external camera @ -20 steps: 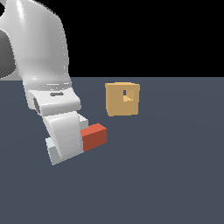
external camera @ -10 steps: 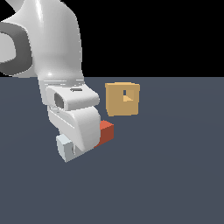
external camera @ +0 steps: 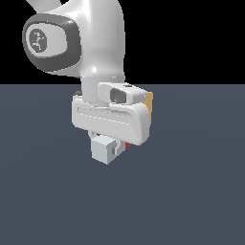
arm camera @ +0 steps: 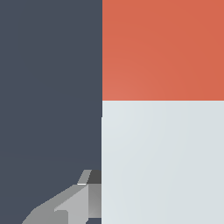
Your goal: Insert the peg into the horizontal hole in a box.
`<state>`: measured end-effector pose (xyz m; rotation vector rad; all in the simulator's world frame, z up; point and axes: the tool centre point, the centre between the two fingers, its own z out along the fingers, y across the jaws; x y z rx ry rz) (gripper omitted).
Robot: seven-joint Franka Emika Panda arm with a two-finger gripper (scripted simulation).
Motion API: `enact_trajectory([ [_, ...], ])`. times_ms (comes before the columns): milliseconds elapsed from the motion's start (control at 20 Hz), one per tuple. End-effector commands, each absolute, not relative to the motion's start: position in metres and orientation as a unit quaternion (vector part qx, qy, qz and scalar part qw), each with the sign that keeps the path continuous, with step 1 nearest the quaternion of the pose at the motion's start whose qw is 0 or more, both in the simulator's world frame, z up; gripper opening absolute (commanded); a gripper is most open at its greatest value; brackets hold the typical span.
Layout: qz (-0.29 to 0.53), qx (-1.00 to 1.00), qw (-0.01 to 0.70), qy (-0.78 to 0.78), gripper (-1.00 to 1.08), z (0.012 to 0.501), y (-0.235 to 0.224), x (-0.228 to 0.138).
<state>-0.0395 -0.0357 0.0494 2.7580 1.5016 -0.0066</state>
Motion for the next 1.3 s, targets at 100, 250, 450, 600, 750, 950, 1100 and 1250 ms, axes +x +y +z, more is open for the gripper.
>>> enact_trajectory([
  [100,-0.001,0.846,0.002,0.533,-1.00,0.061,-0.019,-0.006],
  [250,-0.001,0.824,0.002,0.567,-1.00,0.067,-0.005,0.013],
  [450,0.000,0.791,0.001,0.612,-1.00,0.075,0.015,0.037],
  [600,0.000,0.765,0.001,0.644,-1.00,0.081,0.032,0.054],
  [750,0.000,0.739,0.001,0.674,-1.00,0.087,0.051,0.069],
  [950,0.000,0.707,0.001,0.707,-1.00,0.093,0.073,0.083],
  [1100,0.000,0.688,0.000,0.726,-1.00,0.097,0.086,0.091],
  [1250,0.000,0.673,0.000,0.740,-1.00,0.100,0.097,0.096],
])
